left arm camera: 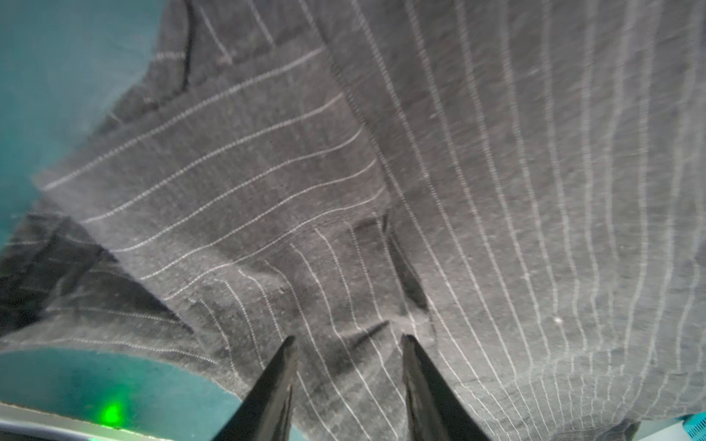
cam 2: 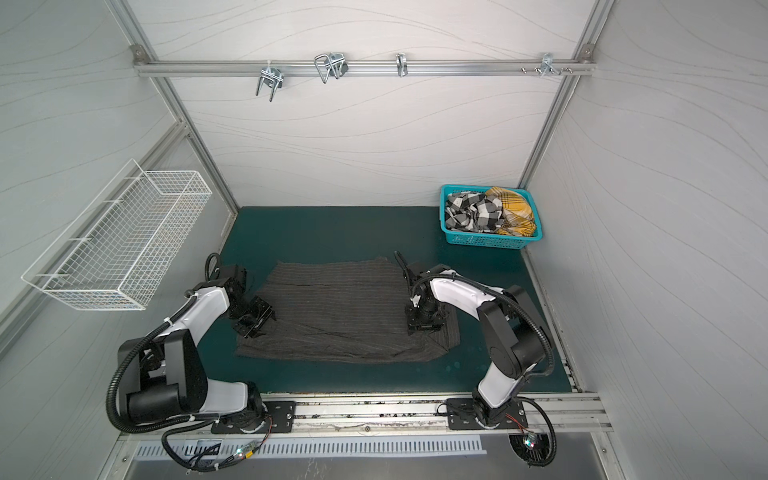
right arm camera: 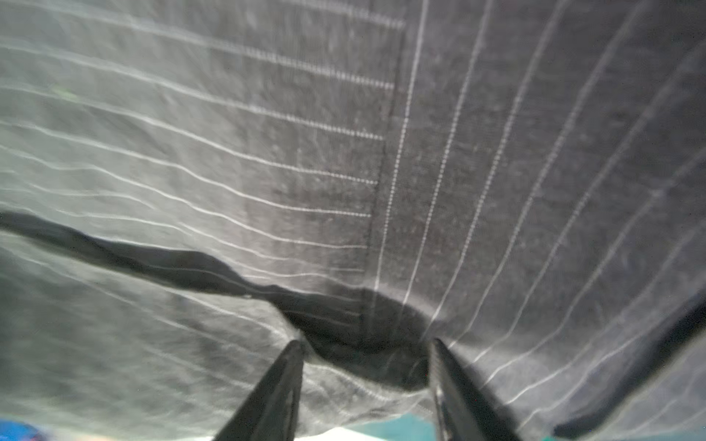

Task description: Fold and stack the long sleeve shirts

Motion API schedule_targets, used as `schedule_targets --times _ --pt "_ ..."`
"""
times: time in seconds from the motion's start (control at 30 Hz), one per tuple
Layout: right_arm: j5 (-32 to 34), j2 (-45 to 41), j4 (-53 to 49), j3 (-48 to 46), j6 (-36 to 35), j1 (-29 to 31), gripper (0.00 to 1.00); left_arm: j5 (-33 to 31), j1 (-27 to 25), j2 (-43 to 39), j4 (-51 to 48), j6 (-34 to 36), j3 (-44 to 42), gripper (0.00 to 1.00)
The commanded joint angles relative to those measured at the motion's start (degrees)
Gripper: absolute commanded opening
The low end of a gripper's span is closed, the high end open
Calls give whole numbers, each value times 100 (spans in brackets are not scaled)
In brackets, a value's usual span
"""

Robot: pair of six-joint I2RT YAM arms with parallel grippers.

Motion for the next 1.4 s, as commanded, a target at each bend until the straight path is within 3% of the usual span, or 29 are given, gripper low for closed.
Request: schedule_targets --times 0.0,0.2,0.4,0.6,0.7,0.73,0.83,0.9,0.97,1.1,1.2,1.3,1.37 --pt "291 -27 -37 23 4 36 35 24 -13 54 88 58 -27 44" --pt "460 -308 -186 62 208 57 0 -78 -12 54 114 103 -131 44" --pt "1234 -577 -607 172 692 -73 0 -232 -13 102 167 129 -308 45" --pt "1169 -537 -486 63 821 -534 3 -335 -13 160 170 158 -326 46" --pt "1034 -386 -487 270 650 -426 41 -263 -20 130 117 167 -260 51" --pt "1161 -389 -588 374 645 -323 44 -238 -17 81 84 164 -225 53" --pt "1616 -594 -1020 845 614 222 44 -107 -12 -237 -62 62 -56 53" --pt "1743 -739 -1269 1121 666 607 34 3 -41 -581 -116 -45 36 46" --pt "1446 -796 -1237 1227 685 949 22 0 -202 -776 -205 -139 132 38" --pt "-37 -548 -646 1242 674 1650 15 242 -803 -726 -131 -435 72 25" --pt "-770 -202 -228 1253 829 1977 13 500 -965 -591 176 -763 -221 18" --pt "-1131 250 23 1298 981 2076 12 683 -979 -498 475 -960 -462 14" --pt "-1011 526 208 1263 1094 2010 10 673 -979 -348 535 -932 -502 12"
